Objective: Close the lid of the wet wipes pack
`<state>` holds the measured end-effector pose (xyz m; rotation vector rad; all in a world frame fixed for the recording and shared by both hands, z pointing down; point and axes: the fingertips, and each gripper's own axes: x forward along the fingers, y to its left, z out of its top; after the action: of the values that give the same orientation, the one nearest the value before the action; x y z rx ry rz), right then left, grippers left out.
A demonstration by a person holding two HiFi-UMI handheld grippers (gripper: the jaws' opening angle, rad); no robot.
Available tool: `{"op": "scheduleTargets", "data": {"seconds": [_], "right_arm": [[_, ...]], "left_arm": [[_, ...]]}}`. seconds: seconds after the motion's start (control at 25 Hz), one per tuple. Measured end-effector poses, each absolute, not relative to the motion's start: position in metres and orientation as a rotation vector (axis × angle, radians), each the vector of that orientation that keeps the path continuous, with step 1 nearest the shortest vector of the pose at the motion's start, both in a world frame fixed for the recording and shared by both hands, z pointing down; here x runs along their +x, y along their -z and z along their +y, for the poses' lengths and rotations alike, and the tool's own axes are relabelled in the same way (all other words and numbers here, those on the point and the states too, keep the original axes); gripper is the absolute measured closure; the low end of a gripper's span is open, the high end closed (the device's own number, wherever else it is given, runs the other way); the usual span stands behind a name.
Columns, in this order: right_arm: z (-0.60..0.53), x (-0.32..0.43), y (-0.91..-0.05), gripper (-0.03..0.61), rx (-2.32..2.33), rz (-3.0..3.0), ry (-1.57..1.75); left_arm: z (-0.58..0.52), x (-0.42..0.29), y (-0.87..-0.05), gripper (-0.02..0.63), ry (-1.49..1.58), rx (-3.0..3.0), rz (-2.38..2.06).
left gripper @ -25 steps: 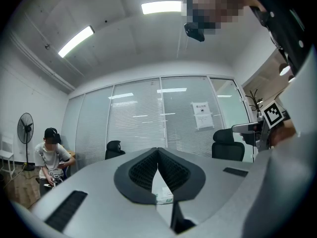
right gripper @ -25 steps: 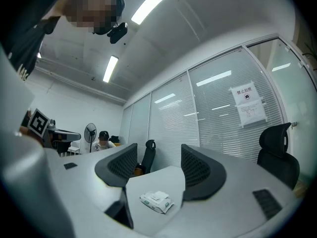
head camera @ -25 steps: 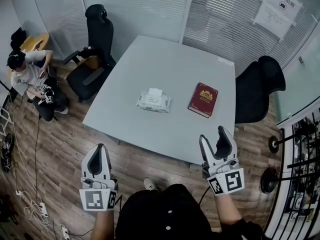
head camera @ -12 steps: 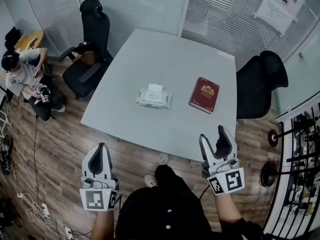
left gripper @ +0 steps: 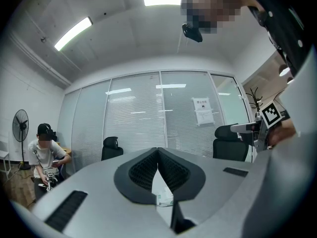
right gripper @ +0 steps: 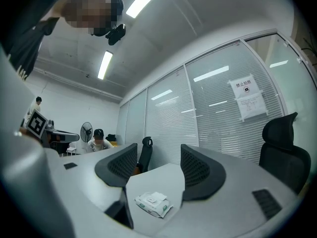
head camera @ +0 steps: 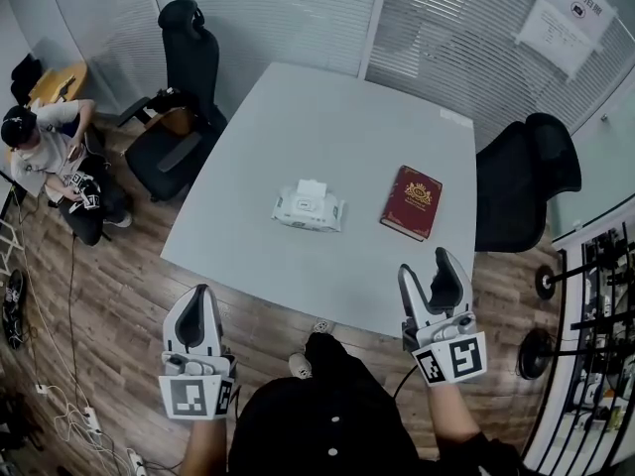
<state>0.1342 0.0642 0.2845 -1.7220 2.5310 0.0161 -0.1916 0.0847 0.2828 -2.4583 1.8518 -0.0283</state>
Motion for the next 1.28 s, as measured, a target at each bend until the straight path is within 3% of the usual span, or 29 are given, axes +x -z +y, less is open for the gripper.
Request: {"op": "scheduleTargets", "data": {"seconds": [1.28], "right_arm": [[-0.099,0.172,-0.333,0.308,-1.780,2.554,0.129]], "left_arm": [[-0.088,-0.142,-0.325,0.597,0.162,-2.588,1.796]]}}
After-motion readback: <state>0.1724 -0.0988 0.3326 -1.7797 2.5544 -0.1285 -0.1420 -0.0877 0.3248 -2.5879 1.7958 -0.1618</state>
